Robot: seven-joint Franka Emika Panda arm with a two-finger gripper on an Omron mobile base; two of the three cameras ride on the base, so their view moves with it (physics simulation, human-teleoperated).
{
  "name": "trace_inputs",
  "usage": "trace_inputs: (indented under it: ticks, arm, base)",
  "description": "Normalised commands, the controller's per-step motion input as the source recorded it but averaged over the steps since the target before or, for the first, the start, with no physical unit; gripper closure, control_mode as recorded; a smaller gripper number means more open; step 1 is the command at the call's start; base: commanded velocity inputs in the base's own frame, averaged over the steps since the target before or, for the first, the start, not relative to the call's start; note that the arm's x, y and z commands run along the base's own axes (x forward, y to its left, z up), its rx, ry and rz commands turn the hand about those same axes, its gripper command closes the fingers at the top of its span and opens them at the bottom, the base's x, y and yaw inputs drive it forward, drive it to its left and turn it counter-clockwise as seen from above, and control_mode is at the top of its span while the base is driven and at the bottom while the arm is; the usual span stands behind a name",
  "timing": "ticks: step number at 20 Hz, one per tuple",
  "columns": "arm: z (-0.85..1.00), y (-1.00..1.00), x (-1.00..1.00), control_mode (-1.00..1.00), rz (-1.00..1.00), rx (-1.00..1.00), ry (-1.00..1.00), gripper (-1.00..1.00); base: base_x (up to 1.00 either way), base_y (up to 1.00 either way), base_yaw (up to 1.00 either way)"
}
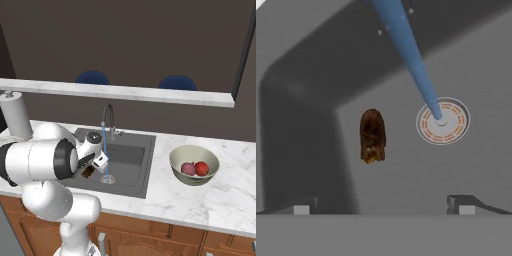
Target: Pick the onions from the sink and place them in one bowl. Place the sweet potato in the other bowl. Then turn off the sink faucet.
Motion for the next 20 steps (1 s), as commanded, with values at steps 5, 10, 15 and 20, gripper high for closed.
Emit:
trace_inputs:
  ticks: [5,10,15,20]
  arm:
    - [-0.02,0.0,0.21,-1.0,0.0,0.06,0.0,-1.0]
    - [-0.21,0.04,0.01,-1.0,0.0,0.01,0.0,-1.0]
    - [-0.24,0.08,0.0,-1.0,0.0,0.0,0.0,-1.0]
    - [-0.1,0.1,0.05,-1.0,0.0,0.0,0.0,-1.0]
  base:
    - [0.0,0.0,0.0]
    - [0.0,0.0,0.0]
    - [0.0,0.0,0.0]
    - [0.0,0.0,0.0]
